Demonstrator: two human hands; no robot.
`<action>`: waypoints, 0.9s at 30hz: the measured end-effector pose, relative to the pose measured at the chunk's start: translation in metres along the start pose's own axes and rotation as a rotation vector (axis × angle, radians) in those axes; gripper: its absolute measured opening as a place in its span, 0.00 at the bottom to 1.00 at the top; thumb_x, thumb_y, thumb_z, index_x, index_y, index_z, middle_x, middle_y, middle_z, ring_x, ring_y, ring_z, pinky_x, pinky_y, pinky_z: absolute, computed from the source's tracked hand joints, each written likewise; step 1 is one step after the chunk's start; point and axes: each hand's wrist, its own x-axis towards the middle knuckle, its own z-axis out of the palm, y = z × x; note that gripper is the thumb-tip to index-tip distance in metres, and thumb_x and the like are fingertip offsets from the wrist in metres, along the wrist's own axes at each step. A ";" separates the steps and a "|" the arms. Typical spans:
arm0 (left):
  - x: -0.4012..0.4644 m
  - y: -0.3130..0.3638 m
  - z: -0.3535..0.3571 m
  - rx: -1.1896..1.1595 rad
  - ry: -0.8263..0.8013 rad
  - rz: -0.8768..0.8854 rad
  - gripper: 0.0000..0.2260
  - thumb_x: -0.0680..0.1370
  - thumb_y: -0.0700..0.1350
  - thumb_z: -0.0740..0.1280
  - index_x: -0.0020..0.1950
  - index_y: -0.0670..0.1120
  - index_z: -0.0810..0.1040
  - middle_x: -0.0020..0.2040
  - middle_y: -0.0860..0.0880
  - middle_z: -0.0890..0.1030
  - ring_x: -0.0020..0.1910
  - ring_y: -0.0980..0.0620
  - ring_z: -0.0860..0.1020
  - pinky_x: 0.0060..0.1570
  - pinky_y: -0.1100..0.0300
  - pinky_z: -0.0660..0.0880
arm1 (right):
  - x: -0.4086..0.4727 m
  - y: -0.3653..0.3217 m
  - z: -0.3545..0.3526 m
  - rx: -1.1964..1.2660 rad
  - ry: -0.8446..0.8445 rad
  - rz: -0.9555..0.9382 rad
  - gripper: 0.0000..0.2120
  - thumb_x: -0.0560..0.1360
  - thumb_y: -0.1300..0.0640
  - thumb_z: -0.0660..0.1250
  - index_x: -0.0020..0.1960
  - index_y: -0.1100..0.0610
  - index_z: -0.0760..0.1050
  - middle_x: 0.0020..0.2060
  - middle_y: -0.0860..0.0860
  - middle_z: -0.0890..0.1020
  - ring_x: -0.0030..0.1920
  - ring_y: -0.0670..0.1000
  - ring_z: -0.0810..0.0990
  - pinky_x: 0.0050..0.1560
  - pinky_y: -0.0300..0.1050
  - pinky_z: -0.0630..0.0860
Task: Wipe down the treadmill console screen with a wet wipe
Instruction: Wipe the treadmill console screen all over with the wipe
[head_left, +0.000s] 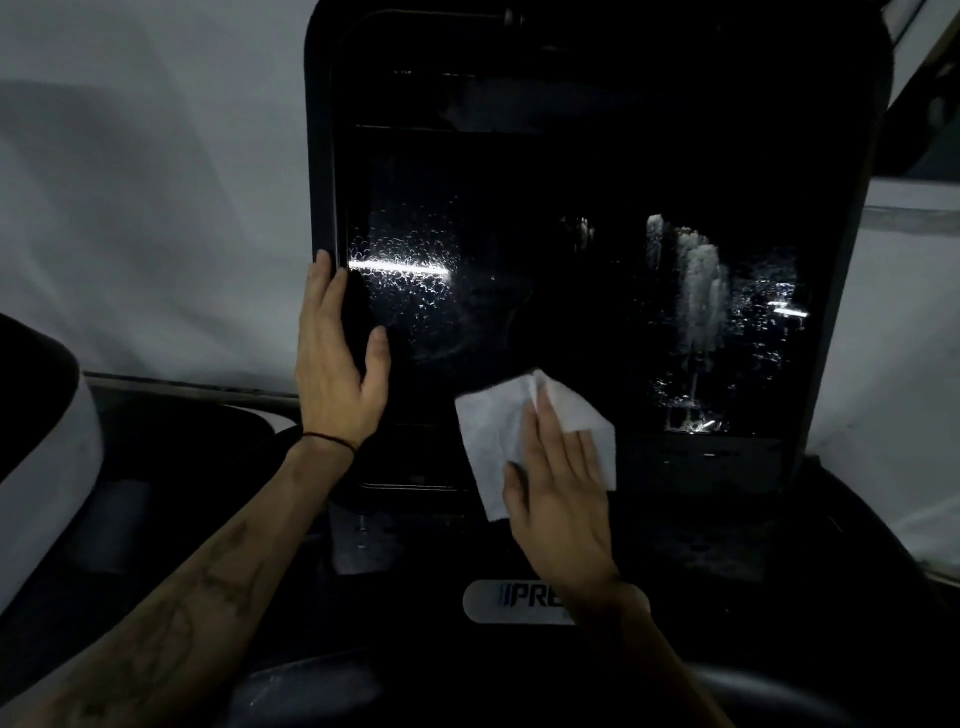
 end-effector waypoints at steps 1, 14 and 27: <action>0.000 0.000 0.000 -0.001 0.000 -0.002 0.26 0.84 0.45 0.59 0.79 0.34 0.61 0.82 0.37 0.59 0.83 0.41 0.58 0.80 0.43 0.59 | 0.009 -0.001 0.000 -0.023 -0.003 -0.018 0.30 0.83 0.49 0.53 0.81 0.61 0.57 0.82 0.54 0.55 0.79 0.51 0.60 0.79 0.53 0.58; 0.000 0.002 0.000 0.010 0.009 -0.004 0.25 0.84 0.45 0.59 0.78 0.34 0.62 0.82 0.37 0.60 0.83 0.40 0.58 0.81 0.48 0.58 | 0.021 0.005 -0.010 0.075 0.001 0.045 0.29 0.86 0.49 0.53 0.82 0.61 0.53 0.83 0.52 0.49 0.81 0.47 0.51 0.80 0.51 0.54; -0.001 0.000 0.001 0.041 0.004 0.016 0.26 0.84 0.46 0.58 0.79 0.34 0.61 0.82 0.37 0.59 0.83 0.40 0.57 0.81 0.46 0.58 | 0.017 0.011 -0.015 0.105 0.016 0.105 0.31 0.85 0.47 0.52 0.83 0.59 0.48 0.83 0.49 0.44 0.82 0.47 0.48 0.81 0.51 0.52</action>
